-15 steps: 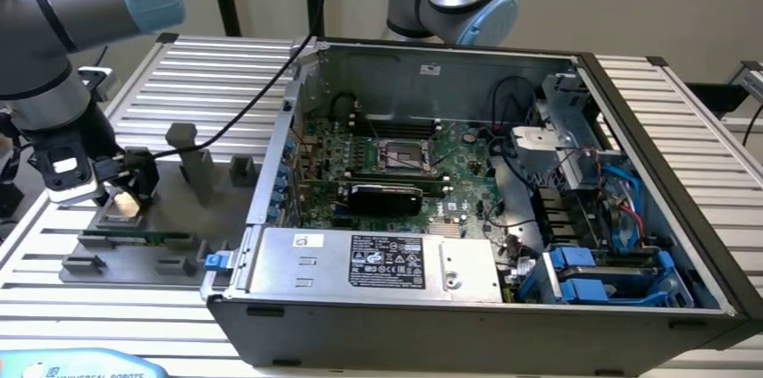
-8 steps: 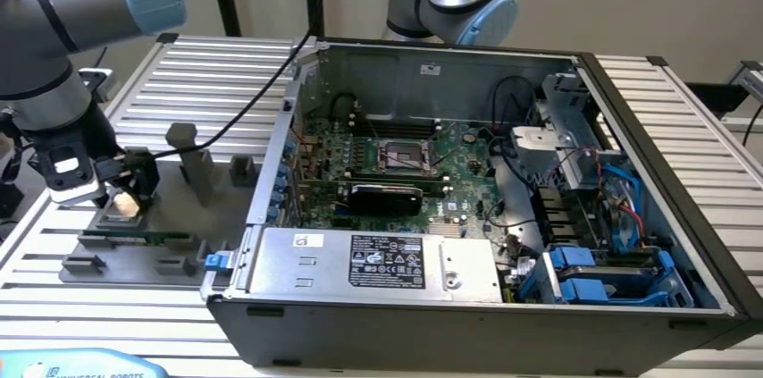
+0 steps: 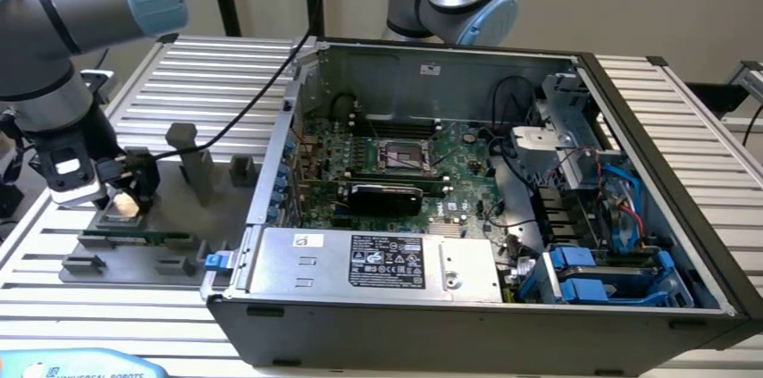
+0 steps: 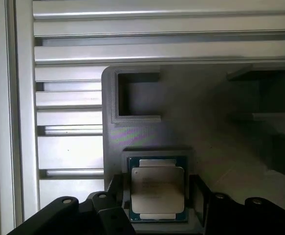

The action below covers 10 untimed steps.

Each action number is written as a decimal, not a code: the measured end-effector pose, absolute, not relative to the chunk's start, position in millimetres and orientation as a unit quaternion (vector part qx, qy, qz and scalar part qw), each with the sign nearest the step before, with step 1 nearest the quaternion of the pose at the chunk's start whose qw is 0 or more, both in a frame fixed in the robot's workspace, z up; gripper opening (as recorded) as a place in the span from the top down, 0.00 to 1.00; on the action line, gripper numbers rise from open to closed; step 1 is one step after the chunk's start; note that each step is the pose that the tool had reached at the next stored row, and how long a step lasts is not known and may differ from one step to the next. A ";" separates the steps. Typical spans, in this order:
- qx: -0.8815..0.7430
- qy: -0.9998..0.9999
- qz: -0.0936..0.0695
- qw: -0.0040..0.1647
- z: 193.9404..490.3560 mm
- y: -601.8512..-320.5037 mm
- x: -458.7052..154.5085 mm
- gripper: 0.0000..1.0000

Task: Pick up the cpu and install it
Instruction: 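Pick up the cpu and move it towards the insertion slot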

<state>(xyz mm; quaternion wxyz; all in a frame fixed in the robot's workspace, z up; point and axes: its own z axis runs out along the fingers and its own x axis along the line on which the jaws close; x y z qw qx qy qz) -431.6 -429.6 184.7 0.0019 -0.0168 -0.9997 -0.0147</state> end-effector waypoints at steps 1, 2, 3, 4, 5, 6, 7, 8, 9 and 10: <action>-0.017 -1.000 -0.014 0.002 184.5 -429.5 -431.5 0.35; -0.017 -1.000 -0.014 0.002 184.4 -429.5 -431.5 0.35; -0.017 -1.000 -0.013 0.002 184.3 -429.4 -431.4 0.35; -0.017 -1.000 -0.012 0.002 184.3 -429.3 -431.3 0.35; -0.017 -1.000 -0.012 0.002 184.3 -429.1 -431.2 0.35; -0.017 -1.000 -0.011 0.002 184.3 -428.9 -431.1 0.35; -0.017 -1.000 -0.011 0.002 184.3 -428.7 -431.0 0.35; -0.017 -1.000 -0.011 0.002 184.3 -428.4 -430.9 0.35; -0.017 -1.000 -0.010 0.002 184.3 -428.2 -430.9 0.35; -0.017 -1.000 -0.010 0.002 184.4 -428.0 -430.9 0.35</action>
